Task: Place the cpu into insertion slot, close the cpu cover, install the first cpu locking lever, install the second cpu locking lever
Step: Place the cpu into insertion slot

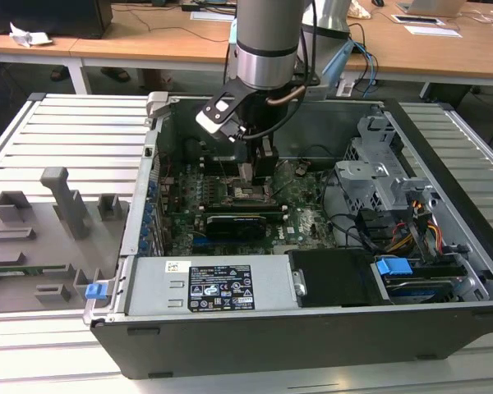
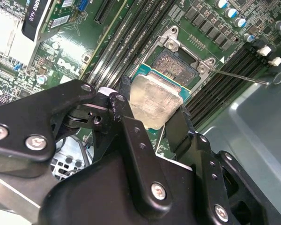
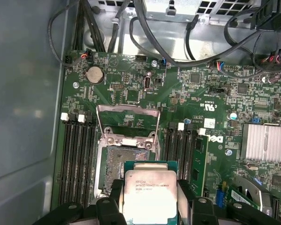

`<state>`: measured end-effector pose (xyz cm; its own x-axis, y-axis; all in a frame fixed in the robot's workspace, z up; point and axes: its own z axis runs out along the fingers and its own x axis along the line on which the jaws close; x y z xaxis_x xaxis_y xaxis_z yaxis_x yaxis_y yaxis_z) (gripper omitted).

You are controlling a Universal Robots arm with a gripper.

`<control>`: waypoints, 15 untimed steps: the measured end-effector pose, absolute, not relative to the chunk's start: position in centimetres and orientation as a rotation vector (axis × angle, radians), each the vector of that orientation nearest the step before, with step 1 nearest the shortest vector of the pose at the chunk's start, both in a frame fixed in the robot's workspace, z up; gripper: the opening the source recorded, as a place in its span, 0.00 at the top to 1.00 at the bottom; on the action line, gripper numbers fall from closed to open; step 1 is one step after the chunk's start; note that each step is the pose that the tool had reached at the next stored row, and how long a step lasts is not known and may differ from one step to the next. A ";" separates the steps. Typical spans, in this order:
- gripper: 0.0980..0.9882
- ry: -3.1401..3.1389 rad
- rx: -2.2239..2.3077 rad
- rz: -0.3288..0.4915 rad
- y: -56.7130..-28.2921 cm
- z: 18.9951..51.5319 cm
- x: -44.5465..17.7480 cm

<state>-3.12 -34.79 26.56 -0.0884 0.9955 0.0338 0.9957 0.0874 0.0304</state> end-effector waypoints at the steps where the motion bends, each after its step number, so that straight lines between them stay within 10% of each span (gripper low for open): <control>1: 0.50 -2.313 -2.118 -0.071 -34.8 26.5 -3.1; 15: 0.50 -2.311 -2.118 -0.068 -34.8 26.1 -3.1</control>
